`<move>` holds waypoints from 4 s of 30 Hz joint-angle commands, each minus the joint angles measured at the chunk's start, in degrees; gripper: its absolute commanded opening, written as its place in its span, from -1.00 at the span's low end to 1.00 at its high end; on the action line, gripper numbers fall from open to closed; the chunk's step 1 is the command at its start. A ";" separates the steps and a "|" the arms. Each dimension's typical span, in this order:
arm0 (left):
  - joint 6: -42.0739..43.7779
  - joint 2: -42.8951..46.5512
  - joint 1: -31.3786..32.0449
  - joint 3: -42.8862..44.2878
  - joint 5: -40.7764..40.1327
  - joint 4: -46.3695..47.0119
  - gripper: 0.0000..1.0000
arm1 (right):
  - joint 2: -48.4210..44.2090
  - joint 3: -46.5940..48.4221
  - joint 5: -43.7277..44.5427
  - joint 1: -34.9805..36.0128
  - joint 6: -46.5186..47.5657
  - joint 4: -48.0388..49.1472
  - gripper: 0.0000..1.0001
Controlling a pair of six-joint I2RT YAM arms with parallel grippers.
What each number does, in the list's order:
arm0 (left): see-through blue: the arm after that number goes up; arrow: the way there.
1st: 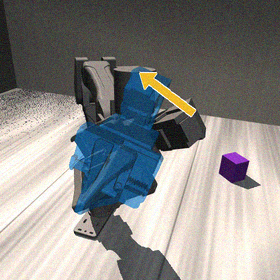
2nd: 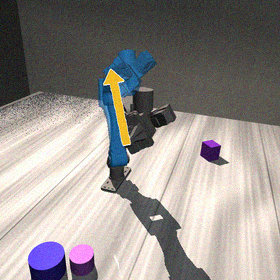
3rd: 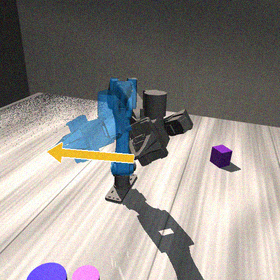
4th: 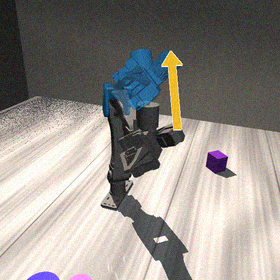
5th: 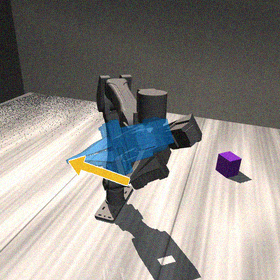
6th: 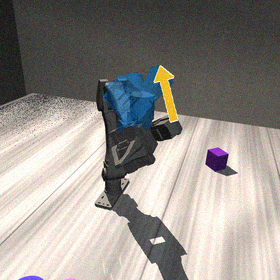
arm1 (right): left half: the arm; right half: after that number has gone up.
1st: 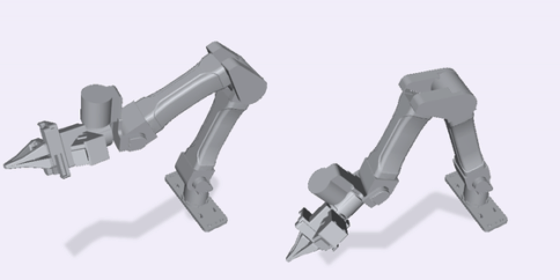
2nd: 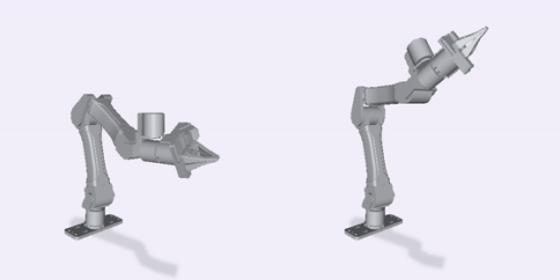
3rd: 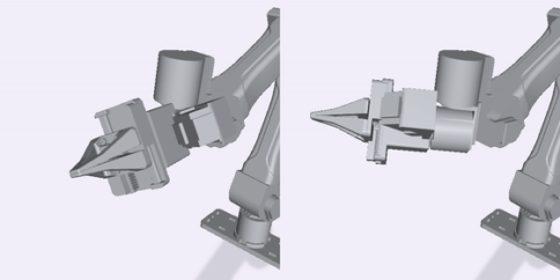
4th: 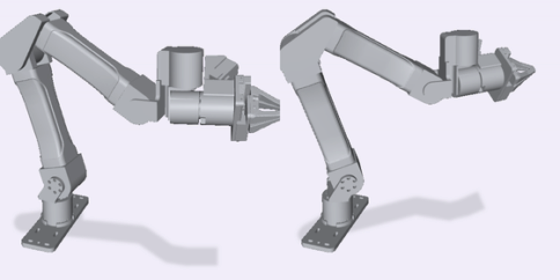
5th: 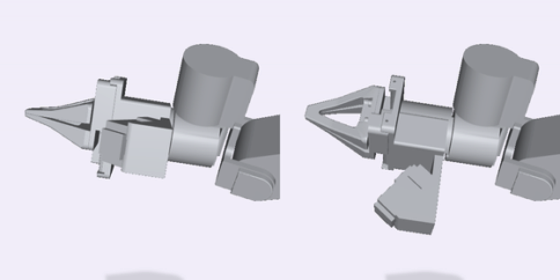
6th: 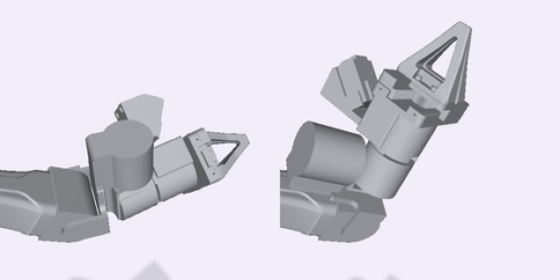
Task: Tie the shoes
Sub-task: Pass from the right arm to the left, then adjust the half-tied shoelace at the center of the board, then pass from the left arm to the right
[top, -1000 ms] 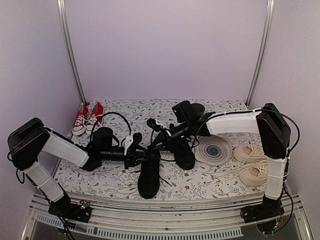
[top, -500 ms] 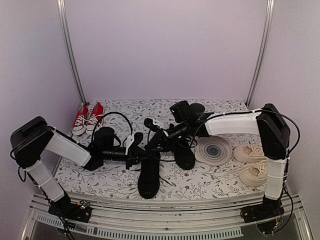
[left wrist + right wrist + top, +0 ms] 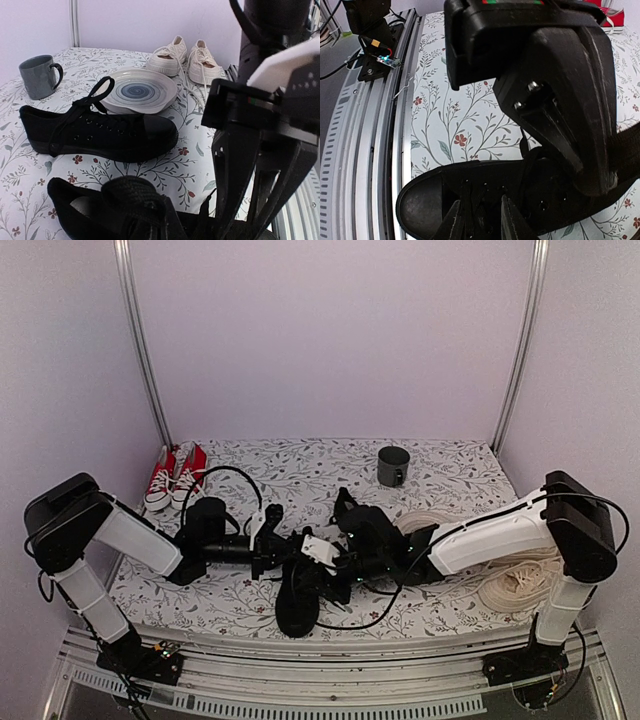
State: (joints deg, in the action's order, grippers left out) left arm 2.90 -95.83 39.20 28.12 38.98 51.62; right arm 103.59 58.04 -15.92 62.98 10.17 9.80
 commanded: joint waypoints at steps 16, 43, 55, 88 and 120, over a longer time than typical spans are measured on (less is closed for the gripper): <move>-0.53 -0.45 -0.25 -1.05 -0.04 2.77 -1.00 | 8.46 2.74 12.38 1.30 3.22 6.36 -0.54; 1.04 -0.21 -1.06 -3.33 0.40 3.31 -1.00 | -7.70 -14.50 9.63 -4.80 -12.82 7.68 -0.99; 2.35 -0.10 -1.08 -3.26 1.61 2.01 -1.00 | -5.46 -11.10 -10.90 -8.39 -11.84 12.79 -0.19; 2.28 0.36 -1.38 -4.30 1.71 3.56 -1.00 | 13.12 8.66 -19.72 -12.27 -13.18 3.97 -0.36; 30.22 2.89 1.83 5.58 -6.50 -30.73 0.46 | 8.16 6.75 -24.38 -12.79 -11.40 4.48 -0.98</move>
State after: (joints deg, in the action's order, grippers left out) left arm 28.56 -91.59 39.48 32.23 36.27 23.92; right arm 113.49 65.23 -38.52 50.54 -1.58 13.30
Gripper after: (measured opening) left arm 0.743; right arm 0.008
